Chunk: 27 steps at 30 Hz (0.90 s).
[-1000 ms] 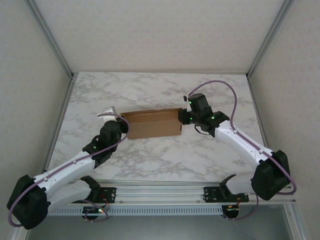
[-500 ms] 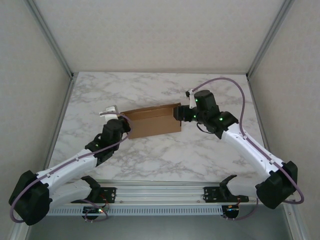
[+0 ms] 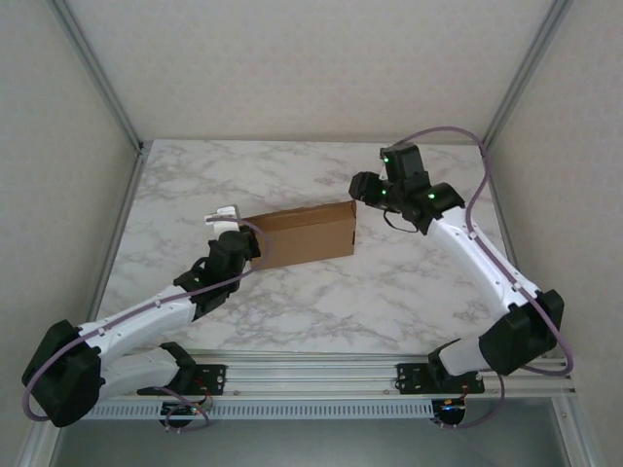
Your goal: Fold the paper box
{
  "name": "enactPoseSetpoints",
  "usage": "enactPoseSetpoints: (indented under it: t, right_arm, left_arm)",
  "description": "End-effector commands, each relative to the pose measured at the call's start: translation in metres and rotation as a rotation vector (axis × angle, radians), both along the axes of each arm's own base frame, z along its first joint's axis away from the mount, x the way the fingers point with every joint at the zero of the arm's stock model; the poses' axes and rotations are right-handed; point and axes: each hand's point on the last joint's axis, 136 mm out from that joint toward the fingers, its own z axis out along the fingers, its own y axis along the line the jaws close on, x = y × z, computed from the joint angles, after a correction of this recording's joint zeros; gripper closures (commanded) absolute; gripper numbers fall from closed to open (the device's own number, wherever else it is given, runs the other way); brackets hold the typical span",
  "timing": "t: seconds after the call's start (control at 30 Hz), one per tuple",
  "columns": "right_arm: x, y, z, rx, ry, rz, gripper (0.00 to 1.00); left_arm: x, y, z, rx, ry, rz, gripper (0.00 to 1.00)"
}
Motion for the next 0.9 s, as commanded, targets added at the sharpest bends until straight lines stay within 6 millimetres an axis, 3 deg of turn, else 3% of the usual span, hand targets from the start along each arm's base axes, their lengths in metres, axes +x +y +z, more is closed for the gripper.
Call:
enactPoseSetpoints:
  t: [0.0,0.27,0.67,0.87]
  right_arm:
    - [0.007,0.0,-0.009,0.027,0.067,-0.042,0.52]
    - [0.01,0.018,-0.033,0.059,0.147,0.013,0.56]
    - [0.002,0.013,-0.072,0.002,0.203,0.037,0.69]
    - [-0.004,0.017,-0.078,0.025,0.211,0.062,0.72]
  left_arm:
    - [-0.021,0.003,-0.054,0.147,0.191,-0.052,1.0]
    - [-0.021,0.001,-0.054,0.147,0.187,-0.065,1.0]
    - [-0.023,-0.004,-0.043,0.109,0.137,-0.1,1.0]
    - [-0.023,-0.006,-0.042,0.105,0.132,-0.117,1.0]
